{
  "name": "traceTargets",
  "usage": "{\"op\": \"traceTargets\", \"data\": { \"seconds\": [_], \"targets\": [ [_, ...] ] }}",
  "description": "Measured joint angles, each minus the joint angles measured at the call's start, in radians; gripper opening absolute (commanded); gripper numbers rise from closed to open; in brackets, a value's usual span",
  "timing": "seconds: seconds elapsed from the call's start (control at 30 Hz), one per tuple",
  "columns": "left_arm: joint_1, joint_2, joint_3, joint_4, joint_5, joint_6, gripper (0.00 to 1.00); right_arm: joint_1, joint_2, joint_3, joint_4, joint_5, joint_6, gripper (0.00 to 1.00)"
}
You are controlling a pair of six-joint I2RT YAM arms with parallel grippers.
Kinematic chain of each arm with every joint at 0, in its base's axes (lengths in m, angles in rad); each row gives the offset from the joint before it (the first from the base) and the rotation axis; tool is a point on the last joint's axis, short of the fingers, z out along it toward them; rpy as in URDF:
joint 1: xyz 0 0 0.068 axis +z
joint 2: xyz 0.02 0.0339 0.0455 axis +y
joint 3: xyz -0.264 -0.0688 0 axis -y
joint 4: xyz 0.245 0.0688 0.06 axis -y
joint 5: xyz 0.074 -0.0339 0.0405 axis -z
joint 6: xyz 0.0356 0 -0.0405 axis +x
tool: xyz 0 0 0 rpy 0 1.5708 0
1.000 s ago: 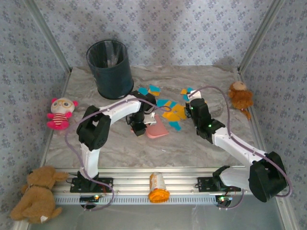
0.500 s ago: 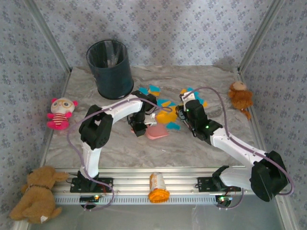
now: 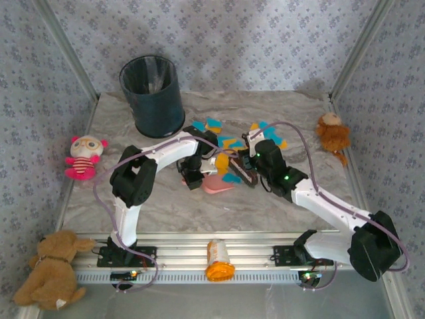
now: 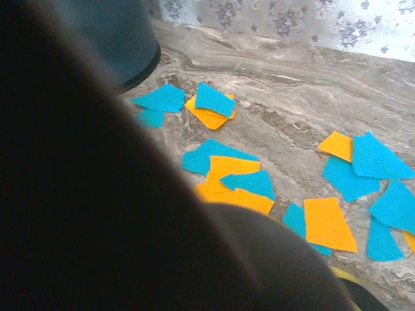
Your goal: Sweep away the paper scraps from the table
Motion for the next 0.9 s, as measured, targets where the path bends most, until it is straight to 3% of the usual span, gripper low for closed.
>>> {"op": "traceTargets", "data": {
  "seconds": [0.23, 0.6, 0.9],
  "targets": [
    [-0.002, 0.000, 0.000, -0.001, 0.000, 0.000, 0.00, 0.000, -0.055, -0.008, -0.001, -0.010, 0.045, 0.00],
    [-0.005, 0.000, -0.010, -0.001, 0.000, -0.001, 0.00, 0.009, -0.095, -0.033, -0.009, 0.196, 0.134, 0.00],
    [-0.005, 0.000, -0.014, 0.000, 0.000, -0.003, 0.00, 0.034, -0.020, -0.026, -0.019, 0.282, 0.213, 0.00]
  ]
}}
